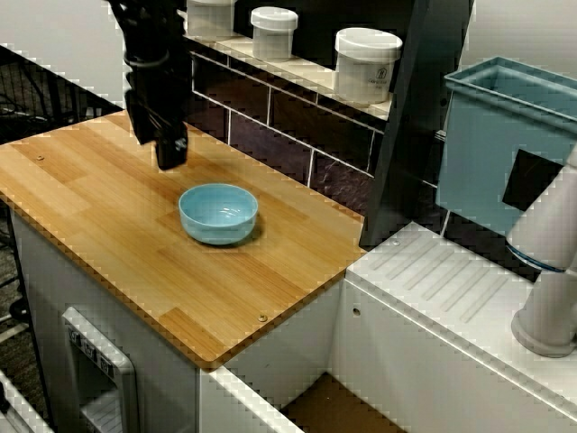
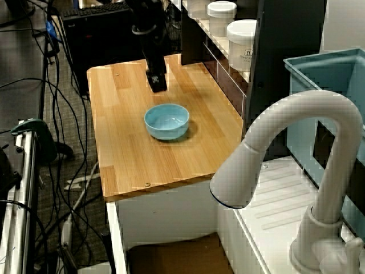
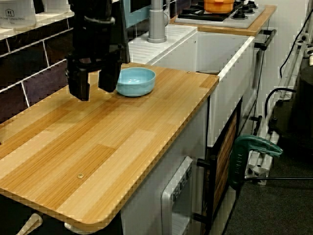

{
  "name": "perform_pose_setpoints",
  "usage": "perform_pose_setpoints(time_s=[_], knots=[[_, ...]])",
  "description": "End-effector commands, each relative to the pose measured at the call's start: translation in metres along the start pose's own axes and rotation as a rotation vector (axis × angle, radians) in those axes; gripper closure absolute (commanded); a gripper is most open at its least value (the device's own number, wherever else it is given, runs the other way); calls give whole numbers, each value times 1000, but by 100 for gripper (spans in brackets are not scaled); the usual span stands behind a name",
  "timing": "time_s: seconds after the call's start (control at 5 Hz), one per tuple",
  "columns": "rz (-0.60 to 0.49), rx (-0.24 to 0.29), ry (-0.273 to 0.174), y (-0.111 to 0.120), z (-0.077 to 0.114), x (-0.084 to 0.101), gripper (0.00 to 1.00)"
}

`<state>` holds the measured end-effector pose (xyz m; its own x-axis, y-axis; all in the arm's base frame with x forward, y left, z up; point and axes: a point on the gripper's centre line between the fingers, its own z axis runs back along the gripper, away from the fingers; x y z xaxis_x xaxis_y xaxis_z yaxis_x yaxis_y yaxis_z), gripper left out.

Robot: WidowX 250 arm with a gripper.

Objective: Push into sink

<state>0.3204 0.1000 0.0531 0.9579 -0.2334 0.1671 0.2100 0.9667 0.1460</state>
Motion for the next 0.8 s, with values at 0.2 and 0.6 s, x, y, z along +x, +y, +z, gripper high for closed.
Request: perform_pose_setpoints(time_s=[0.2, 0.6], knots=[[-77, -63, 48, -86, -9, 19, 0], [-82, -142, 62, -121, 13, 30, 0]])
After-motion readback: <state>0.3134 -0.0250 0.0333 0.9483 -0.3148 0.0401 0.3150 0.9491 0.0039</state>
